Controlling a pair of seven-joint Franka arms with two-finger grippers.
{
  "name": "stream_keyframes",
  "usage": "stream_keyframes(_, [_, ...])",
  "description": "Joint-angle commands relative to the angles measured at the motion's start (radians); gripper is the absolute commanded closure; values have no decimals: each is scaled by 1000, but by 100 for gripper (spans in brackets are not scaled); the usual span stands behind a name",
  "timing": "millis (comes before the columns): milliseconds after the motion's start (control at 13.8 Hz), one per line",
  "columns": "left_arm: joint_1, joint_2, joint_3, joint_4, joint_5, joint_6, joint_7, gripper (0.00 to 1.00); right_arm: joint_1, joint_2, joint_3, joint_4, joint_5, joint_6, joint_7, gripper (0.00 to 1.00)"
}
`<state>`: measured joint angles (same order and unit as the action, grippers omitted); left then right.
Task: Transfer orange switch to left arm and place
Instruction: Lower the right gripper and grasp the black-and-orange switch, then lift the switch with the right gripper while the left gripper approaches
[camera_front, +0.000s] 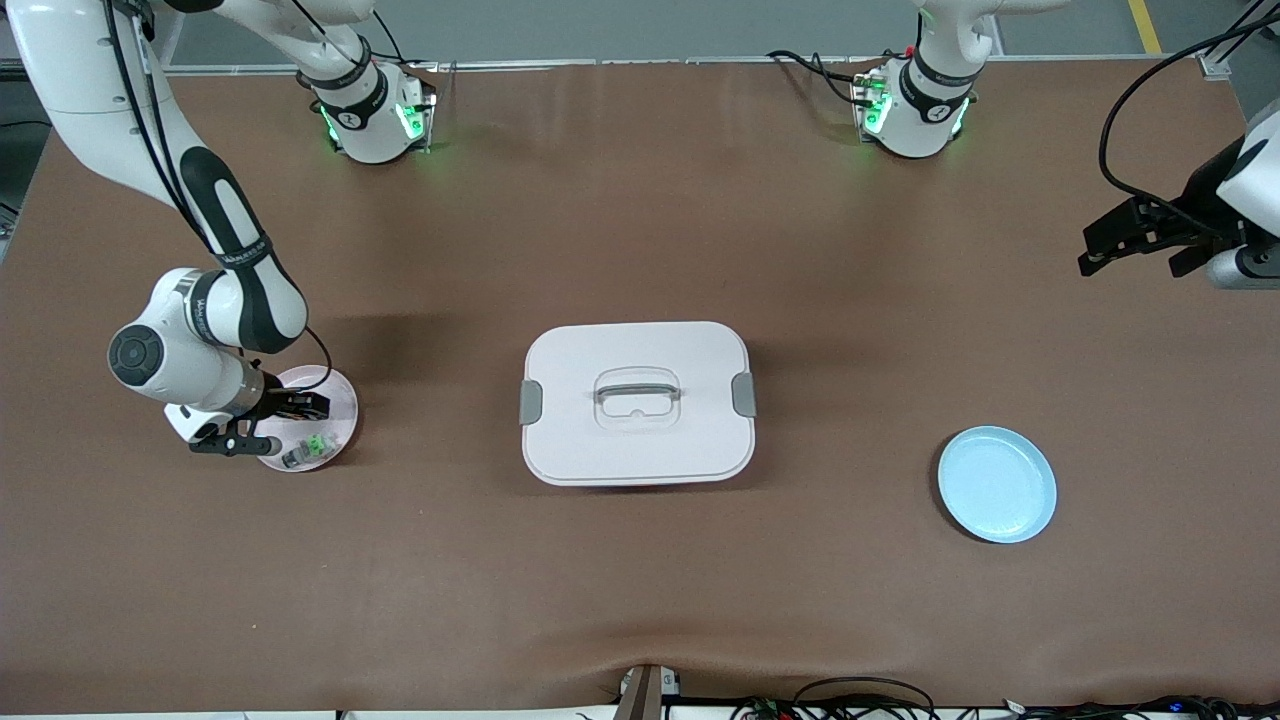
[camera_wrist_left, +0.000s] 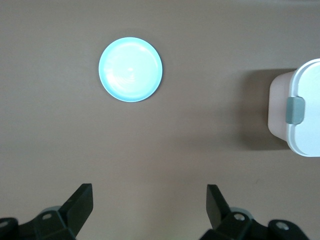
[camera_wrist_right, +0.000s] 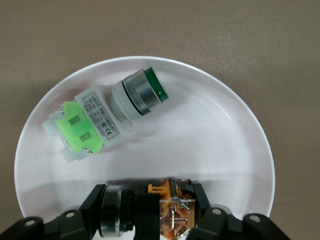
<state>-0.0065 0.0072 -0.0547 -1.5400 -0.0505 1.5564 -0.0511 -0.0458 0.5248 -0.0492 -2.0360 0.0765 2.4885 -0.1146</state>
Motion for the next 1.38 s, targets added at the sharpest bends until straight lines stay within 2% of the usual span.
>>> stream_keyframes(0, [8,10,-5,20,-44,-21,-7,0,-5,-6,5,-7,23,-5,-16,87])
stream_keyframes(73, [8,10,-5,20,-51,-21,-7,0,-5,-8,5,-7,23,-7,-14,100])
stream_keyframes(218, [10,11,-5,20,-52,-21,-6,0,-6,-12,9,-6,35,-17,-10,100])
stream_keyframes(290, [10,11,-5,20,-52,-21,-6,0,-3,-18,9,2,70,-46,-10,100])
stream_keyframes(580, [10,17,-1,14,-58,-21,-7,0,-5,-26,8,100,202,-262,41,100])
stream_keyframes(870, [8,19,-2,8,-75,-25,-9,0,7,-40,14,191,209,-436,218,100])
stream_keyframes(1088, [7,19,-2,-5,-243,-70,-12,0,56,-77,32,212,210,-506,399,100])
stream_keyframes(1305, [-4,11,-22,-25,-365,-79,-15,0,116,-97,72,270,226,-585,645,100])
